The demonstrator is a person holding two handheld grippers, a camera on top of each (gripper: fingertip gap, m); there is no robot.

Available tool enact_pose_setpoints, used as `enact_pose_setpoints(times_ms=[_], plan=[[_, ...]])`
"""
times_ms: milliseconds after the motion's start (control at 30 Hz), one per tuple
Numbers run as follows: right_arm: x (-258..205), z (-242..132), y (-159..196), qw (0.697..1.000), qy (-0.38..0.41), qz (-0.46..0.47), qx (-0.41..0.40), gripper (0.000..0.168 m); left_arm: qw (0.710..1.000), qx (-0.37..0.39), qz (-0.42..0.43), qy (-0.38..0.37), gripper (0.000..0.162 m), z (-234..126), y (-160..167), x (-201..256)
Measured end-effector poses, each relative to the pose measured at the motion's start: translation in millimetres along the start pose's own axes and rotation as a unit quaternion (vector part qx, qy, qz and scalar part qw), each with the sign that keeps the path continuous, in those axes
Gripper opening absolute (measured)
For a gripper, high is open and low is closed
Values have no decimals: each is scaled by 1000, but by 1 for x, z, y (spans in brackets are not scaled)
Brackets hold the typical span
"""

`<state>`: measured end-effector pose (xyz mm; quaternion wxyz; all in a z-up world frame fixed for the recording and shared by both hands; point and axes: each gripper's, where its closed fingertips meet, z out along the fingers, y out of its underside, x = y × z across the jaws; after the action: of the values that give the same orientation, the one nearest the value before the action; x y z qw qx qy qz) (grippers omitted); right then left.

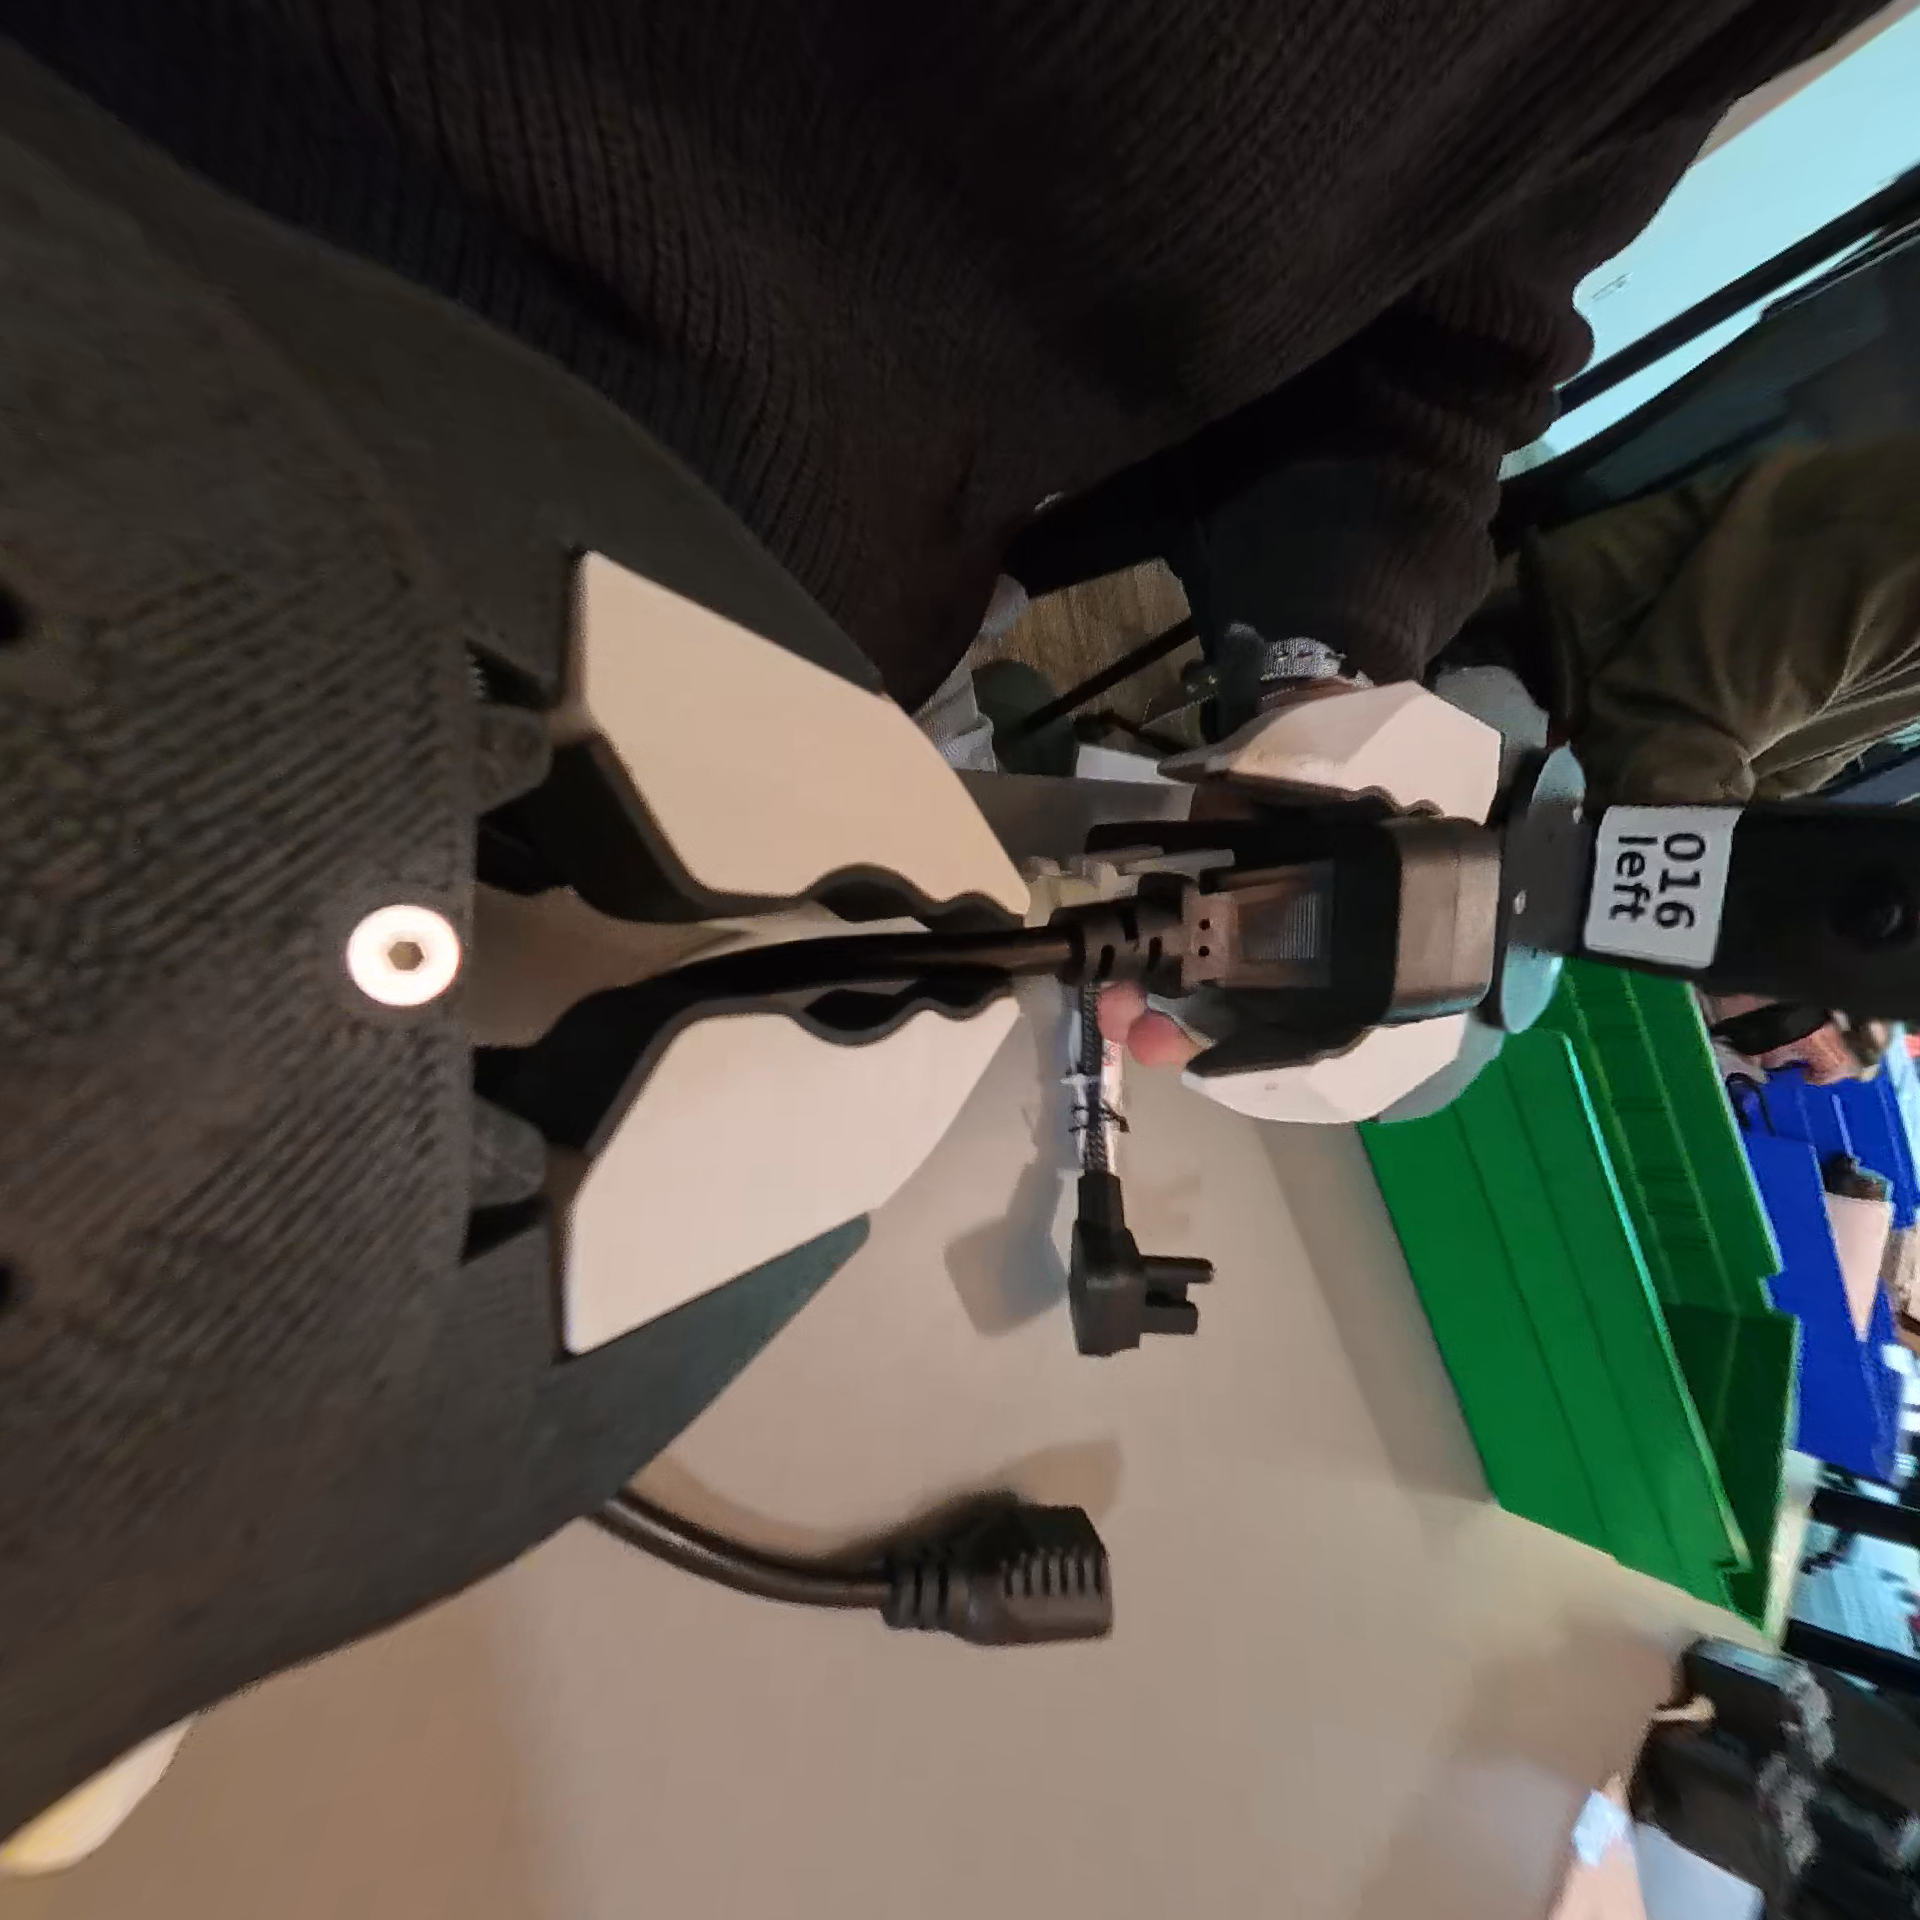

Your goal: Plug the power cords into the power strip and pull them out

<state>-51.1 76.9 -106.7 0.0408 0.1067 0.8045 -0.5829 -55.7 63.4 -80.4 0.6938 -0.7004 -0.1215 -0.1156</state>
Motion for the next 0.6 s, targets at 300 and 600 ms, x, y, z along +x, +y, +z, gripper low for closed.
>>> enact_pose_setpoints(times_ms=[300,600], plan=[[-3,-2,-5,999,-25,11,24,10,1000,14,-24,11,53,-3,-4,5],[-15,-4,-7,998,-51,29,19,9,998,18,-58,31,53,-7,-2,4]])
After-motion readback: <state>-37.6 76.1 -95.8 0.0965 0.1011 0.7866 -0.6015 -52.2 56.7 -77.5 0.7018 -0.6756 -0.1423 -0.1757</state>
